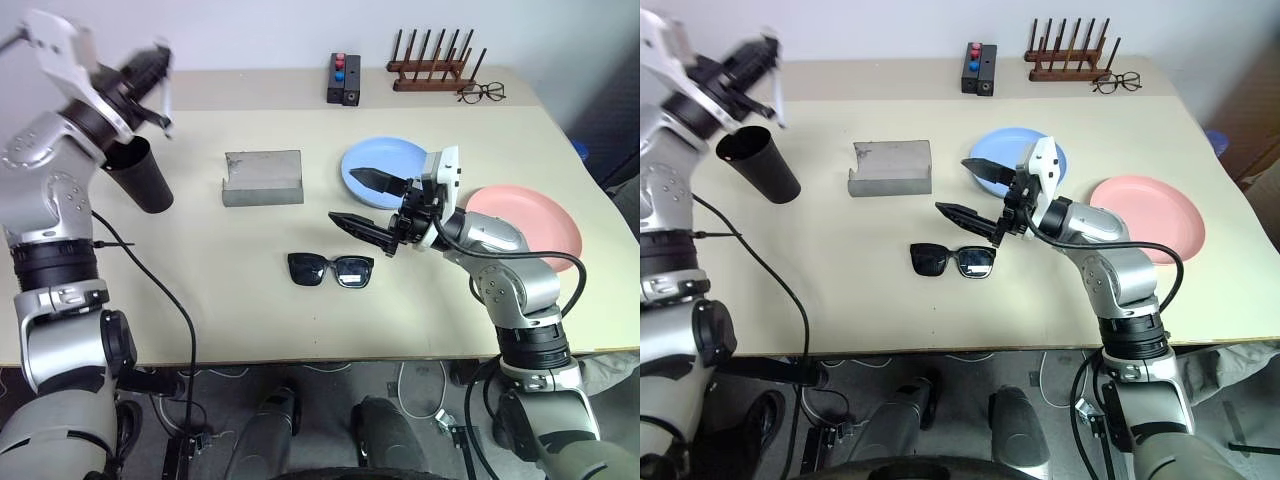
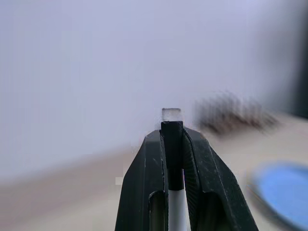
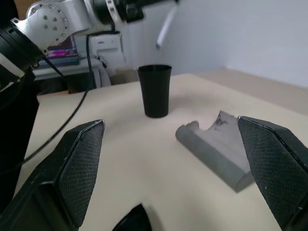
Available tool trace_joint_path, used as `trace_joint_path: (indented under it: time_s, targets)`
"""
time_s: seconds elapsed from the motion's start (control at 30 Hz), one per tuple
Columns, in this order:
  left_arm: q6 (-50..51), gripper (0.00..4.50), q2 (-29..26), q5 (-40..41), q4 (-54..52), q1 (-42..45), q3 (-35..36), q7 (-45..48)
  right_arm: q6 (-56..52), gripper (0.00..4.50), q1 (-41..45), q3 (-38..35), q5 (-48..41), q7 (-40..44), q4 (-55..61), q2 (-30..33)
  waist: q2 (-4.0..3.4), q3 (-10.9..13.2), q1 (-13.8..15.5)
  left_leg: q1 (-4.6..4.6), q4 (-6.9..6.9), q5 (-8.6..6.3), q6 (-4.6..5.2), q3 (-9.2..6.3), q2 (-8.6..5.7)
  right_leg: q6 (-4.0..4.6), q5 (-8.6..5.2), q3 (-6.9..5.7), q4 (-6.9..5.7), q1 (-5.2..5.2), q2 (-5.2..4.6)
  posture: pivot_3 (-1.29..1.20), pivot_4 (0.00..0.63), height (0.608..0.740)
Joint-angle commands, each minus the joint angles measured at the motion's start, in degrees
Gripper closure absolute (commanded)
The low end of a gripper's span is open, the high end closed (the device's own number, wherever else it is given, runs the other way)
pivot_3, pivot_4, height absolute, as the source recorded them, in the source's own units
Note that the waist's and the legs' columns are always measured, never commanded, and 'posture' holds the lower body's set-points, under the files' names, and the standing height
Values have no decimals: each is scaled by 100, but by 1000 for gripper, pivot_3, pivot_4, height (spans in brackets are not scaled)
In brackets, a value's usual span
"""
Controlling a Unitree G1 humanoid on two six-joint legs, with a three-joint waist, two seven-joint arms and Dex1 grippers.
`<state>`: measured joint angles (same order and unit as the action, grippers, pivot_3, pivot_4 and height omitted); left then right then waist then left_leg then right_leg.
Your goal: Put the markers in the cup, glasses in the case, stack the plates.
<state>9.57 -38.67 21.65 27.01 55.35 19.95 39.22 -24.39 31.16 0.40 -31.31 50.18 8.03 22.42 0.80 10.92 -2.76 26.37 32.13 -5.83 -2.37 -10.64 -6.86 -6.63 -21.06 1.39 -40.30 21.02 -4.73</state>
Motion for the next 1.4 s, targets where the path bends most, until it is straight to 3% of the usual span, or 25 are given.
trace_joint_path:
  time_s: [0.03,0.27,0.7,1.4]
  targets:
    - [-1298,4465,-288,-199,745,98,238,173,128,0,65,-146,-69,-56,129,-21,0,0,2,0,0,0,0,0,0,0,0,0,0,0,0,0,150,738]
    - [-2265,4465,-361,136,1953,55,736,326,74,0,1,-247,-168,-138,187,5,1,0,21,1,4,1,0,-7,-5,-4,2,-4,0,-2,1,0,150,738]
    - [-3553,4465,-93,134,3439,-66,787,703,120,0,47,-99,-38,-66,164,55,1,-1,12,0,4,1,1,-7,-5,-4,2,-5,-3,-3,4,0,150,738]
    - [-3975,4465,51,-67,4062,-47,740,596,44,0,-135,-51,95,-160,414,179,2,-1,-64,0,4,1,1,-9,-5,-4,2,-5,-8,-1,7,0,150,738]
